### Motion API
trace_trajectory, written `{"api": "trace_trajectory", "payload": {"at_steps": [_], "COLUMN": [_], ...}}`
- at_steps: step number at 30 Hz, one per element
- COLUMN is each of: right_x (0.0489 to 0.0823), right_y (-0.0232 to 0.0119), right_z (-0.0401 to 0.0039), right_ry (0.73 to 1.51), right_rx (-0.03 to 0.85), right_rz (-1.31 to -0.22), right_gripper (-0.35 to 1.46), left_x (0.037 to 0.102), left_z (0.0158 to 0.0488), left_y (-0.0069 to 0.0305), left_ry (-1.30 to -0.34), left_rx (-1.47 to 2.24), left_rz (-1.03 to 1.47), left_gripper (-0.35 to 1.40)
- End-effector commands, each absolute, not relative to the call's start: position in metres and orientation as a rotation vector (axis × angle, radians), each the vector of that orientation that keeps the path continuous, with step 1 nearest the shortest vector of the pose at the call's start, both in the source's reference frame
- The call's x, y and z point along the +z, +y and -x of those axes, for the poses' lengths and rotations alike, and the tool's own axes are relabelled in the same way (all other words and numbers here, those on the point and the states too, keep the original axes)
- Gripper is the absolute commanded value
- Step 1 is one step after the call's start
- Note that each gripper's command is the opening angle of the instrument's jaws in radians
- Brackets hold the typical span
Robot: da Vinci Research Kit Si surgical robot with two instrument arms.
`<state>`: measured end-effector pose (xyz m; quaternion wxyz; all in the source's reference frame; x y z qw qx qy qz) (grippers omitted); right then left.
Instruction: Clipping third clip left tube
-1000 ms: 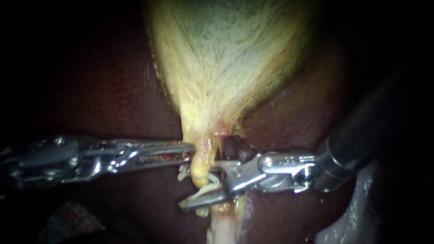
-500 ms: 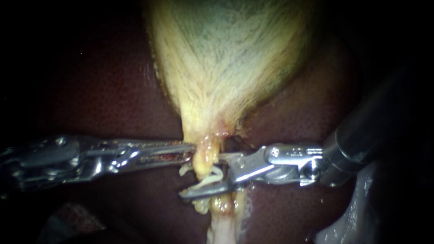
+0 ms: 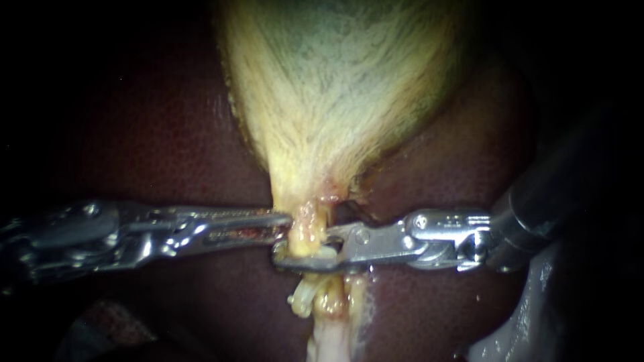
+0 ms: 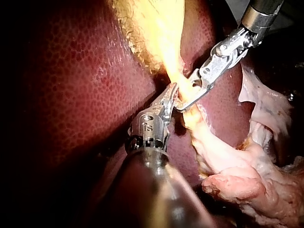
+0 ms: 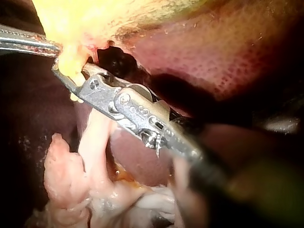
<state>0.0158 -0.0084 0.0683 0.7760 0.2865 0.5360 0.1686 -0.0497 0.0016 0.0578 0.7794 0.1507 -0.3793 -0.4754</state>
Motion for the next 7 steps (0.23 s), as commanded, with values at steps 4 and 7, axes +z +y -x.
{"api": "trace_trajectory", "payload": {"at_steps": [4, 7], "right_x": [0.0682, 0.0682], "right_y": [-0.0086, -0.0086], "right_z": [-0.0159, -0.0159], "right_ry": [1.160, 1.160], "right_rx": [0.364, 0.365], "right_rz": [-0.620, -0.618], "right_gripper": [-0.35, -0.35], "left_x": [0.0578, 0.0579], "left_z": [0.0497, 0.0497], "left_y": [0.0017, 0.0017], "left_ry": [-0.820, -0.820], "left_rx": [-1.027, -1.027], "left_rz": [-0.326, -0.326], "left_gripper": [-0.35, -0.35]}}
